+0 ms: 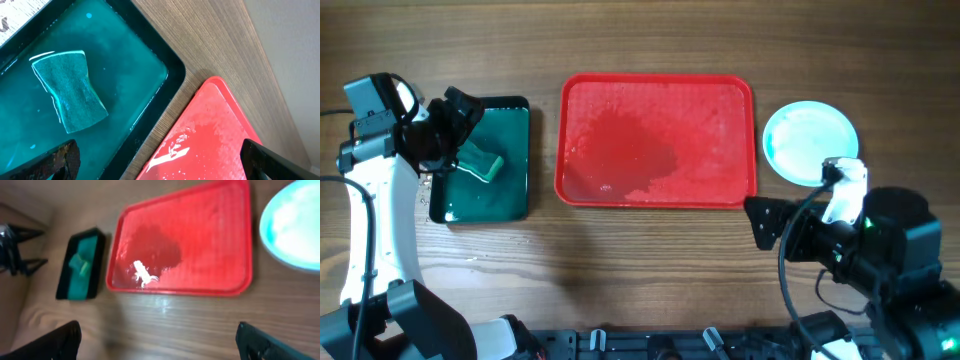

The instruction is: Clean dirty plates on tray and stack at the side

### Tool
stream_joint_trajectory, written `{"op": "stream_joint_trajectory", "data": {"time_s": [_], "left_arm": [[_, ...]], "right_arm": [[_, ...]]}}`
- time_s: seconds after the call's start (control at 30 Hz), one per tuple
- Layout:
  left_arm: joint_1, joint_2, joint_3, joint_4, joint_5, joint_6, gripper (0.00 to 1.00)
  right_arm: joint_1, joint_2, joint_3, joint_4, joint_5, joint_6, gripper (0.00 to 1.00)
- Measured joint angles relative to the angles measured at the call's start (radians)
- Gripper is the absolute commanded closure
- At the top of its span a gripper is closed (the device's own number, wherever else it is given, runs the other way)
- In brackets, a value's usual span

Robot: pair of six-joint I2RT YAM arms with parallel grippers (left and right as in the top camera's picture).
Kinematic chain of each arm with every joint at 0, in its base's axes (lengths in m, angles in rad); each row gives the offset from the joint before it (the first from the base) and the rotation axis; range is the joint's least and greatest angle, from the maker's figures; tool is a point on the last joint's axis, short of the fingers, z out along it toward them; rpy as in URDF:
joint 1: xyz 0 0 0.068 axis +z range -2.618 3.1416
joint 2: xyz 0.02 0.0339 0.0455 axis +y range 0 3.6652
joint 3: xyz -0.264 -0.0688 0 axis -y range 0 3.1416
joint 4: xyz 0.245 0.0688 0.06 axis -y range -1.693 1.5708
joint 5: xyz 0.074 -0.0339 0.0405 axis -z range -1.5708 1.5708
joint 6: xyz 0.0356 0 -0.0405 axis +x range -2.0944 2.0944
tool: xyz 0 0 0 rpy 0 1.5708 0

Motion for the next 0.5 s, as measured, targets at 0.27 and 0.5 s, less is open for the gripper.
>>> {"op": "stream_joint_trajectory", "data": {"time_s": [0.27, 0.5], "left_arm": [[0.0, 0.0, 0.0, 0.0, 0.0, 0.0, 0.0], [0.0, 0.001, 0.0, 0.0, 0.0, 0.0, 0.0]], "right_arm": [[-0.268, -0.425, -0.504, 0.563, -0.098, -0.129, 0.0], [-0.289, -0.581, -0.818, 0.94, -0.126, -0.137, 0.0]]}}
